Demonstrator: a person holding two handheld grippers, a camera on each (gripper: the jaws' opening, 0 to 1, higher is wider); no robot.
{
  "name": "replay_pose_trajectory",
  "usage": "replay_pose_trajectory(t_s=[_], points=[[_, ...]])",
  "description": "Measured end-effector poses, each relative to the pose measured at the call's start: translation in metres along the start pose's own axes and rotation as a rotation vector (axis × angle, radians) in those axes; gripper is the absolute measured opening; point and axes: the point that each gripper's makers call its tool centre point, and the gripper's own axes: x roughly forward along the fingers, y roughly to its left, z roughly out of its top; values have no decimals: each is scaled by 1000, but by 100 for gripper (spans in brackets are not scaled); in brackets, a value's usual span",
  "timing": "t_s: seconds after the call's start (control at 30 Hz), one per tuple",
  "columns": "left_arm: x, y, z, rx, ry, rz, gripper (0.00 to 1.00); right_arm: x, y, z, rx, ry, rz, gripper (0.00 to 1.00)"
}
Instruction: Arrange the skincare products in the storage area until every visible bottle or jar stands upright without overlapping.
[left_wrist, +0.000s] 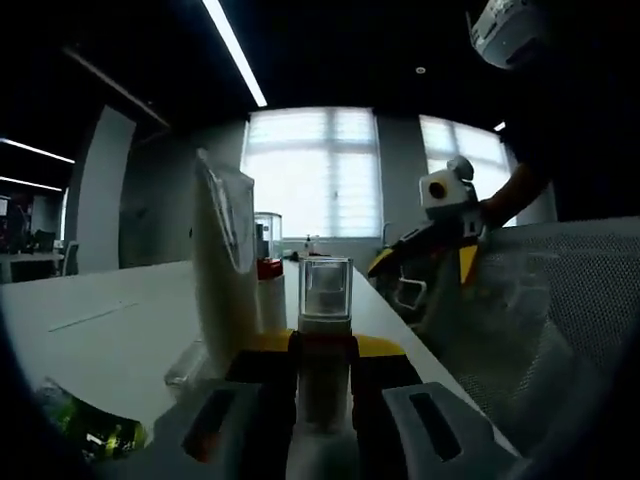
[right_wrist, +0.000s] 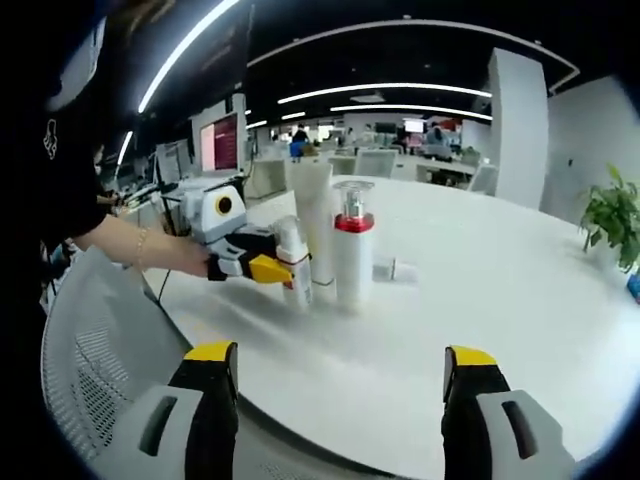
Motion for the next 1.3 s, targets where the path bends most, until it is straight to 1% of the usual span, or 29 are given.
replay_pose_trajectory(t_s=[0.13, 0.2, 0.27, 0.37, 0.6, 0.67, 1.07, 1.23, 1.27, 1.3], points=[[-1, 1, -5, -9, -2, 3, 14, 0, -1, -1, 0, 2, -3, 86], [-2, 3, -5, -29, -15, 15, 14, 0, -1, 0, -4, -1, -5, 86], [-3, 3, -8, -14, -5, 17, 14, 0, -1, 1, 1, -5, -7, 86], [-2, 3, -12, -16, -1, 12, 14, 1, -2, 0, -1, -6, -10, 85], [-3, 2, -12, -27, -8, 19, 14, 1, -3, -2, -1, -3, -8, 85], [-5, 5, -12, -56, -12, 40, 15, 1, -3, -1, -5, -5, -7, 85], [-7, 3, -11, -70, -4, 33, 15, 2, -6, -4, 6, -1, -7, 86], [-7, 2, -11, -73, 0, 27, 15, 2, -5, -3, 11, -8, -6, 86], [-7, 2, -11, -76, -1, 28, 16, 2, -4, -3, 8, -6, -5, 86], [-8, 2, -11, -85, -7, 26, 18, 2, -3, -3, 4, -5, -4, 86]])
